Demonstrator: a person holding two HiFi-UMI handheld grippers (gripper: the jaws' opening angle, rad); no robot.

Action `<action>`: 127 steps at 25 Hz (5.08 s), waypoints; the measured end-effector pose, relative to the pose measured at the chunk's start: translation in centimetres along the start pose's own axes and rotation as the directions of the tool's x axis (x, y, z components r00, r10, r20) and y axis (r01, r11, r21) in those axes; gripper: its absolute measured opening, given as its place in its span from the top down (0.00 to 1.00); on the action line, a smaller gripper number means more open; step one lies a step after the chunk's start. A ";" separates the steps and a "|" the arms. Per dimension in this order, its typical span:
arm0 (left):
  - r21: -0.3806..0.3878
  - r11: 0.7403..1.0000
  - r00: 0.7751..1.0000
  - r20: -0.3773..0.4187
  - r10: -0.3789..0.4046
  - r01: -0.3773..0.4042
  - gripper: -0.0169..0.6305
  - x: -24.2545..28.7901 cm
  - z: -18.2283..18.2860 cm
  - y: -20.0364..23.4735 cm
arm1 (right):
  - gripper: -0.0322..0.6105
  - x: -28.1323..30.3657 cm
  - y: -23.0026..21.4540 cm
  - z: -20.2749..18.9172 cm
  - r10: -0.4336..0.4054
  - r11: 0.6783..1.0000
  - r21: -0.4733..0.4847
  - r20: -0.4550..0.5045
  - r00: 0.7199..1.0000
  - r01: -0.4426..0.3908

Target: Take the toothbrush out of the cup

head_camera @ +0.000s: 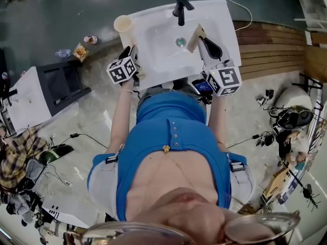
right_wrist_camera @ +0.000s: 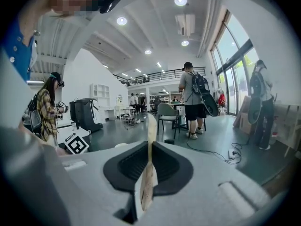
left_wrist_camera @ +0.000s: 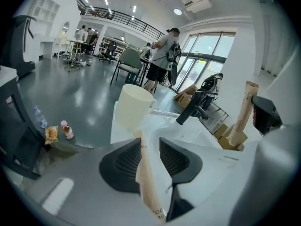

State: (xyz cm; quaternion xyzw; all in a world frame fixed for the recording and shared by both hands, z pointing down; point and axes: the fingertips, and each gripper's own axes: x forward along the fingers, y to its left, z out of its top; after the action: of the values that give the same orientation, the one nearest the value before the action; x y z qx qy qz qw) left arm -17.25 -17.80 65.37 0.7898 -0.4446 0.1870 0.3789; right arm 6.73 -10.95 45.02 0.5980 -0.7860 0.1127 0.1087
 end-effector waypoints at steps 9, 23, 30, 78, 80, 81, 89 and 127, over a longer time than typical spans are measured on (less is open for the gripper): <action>0.117 0.984 0.983 0.110 -0.148 0.135 0.97 -4.3 2.2 -4.3 | 0.91 -0.9 0.4 -0.3 -0.048 0.998 0.044 0.016 0.999 0.047; 0.276 0.914 0.930 0.133 -0.343 0.297 0.97 -9.3 2.4 -9.2 | 0.91 0.1 5.3 -1.6 -0.023 0.998 0.065 0.007 1.000 0.022; 0.384 0.869 0.913 0.129 -0.386 0.313 0.97 -10.6 1.8 -12.7 | 0.91 0.9 4.8 -2.1 0.003 0.997 0.078 -0.014 1.000 -0.001; 0.420 0.886 0.945 0.163 -0.285 0.195 0.97 -2.1 -1.8 -35.8 | 0.92 -9.8 -22.4 -8.7 0.003 0.998 0.069 -0.197 0.980 0.011; 0.415 0.891 0.947 0.165 -0.275 0.187 0.97 -2.1 -2.0 -35.8 | 0.92 -9.8 -22.9 -9.4 0.002 0.997 0.072 -0.220 0.976 0.014; 0.412 0.892 0.948 0.165 -0.271 0.184 0.97 -2.1 -2.1 -35.9 | 0.92 -9.8 -23.0 -9.7 0.002 0.997 0.075 -0.229 0.973 0.015; 0.399 0.901 0.952 0.172 -0.254 0.168 0.97 -1.8 -2.2 -35.2 | 0.92 -8.5 -23.8 -12.8 0.029 0.997 0.074 -0.319 0.947 -0.006; 0.285 0.956 0.967 0.216 -0.138 0.072 0.97 -2.5 -1.5 -32.2 | 0.93 -1.6 -26.9 -20.8 0.085 0.982 0.189 -0.480 0.873 0.008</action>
State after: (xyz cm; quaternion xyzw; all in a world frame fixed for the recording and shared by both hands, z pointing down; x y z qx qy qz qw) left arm 8.67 -5.03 50.76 0.8739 -0.4129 0.1321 0.2202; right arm 33.82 -10.08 65.55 0.5420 -0.7315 0.3337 0.2443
